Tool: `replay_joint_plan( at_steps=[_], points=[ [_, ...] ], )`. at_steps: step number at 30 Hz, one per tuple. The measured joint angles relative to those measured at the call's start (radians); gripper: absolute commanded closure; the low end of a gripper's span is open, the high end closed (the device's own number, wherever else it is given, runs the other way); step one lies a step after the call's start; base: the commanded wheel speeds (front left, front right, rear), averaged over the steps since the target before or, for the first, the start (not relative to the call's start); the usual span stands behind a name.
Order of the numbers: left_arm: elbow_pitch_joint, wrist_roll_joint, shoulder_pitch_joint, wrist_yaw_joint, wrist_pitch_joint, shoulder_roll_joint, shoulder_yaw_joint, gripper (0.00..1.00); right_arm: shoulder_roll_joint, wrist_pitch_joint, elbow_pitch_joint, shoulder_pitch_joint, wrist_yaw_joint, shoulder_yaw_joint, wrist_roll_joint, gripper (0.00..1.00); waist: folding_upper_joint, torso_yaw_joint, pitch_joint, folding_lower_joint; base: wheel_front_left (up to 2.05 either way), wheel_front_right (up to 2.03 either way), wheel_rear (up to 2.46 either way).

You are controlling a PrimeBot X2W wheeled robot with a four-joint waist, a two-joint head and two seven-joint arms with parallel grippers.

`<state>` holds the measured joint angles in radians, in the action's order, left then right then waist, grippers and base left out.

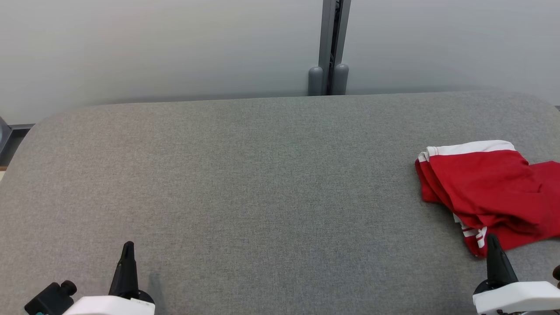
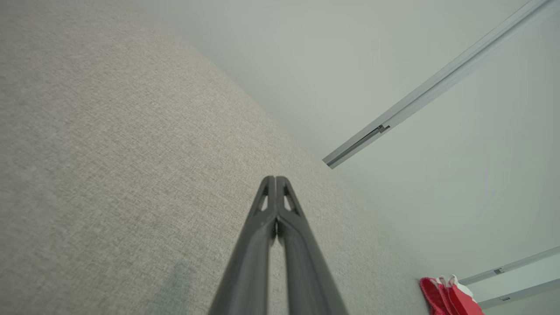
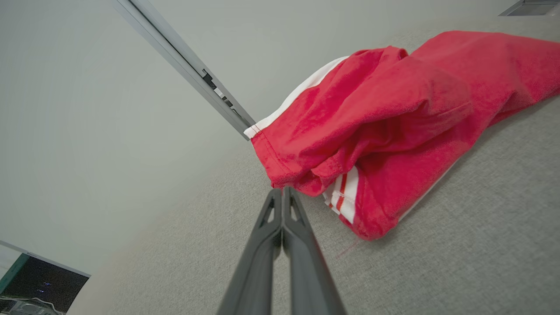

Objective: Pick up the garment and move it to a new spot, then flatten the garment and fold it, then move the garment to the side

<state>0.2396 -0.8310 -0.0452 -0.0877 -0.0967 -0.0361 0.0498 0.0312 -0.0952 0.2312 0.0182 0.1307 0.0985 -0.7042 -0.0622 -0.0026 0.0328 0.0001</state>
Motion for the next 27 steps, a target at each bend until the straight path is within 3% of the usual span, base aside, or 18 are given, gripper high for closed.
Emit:
replay_joint_plan(
  at_steps=[27],
  points=[
    [-0.022, -0.301, 0.074, 0.02, 0.081, -0.005, 0.027, 1.0, 0.008, 0.079, 0.032, -0.075, 0.0, 0.006, -0.353, 1.0, 0.0, 0.001, 0.008, 0.0, 0.0, 0.0, 0.0]
  ],
)
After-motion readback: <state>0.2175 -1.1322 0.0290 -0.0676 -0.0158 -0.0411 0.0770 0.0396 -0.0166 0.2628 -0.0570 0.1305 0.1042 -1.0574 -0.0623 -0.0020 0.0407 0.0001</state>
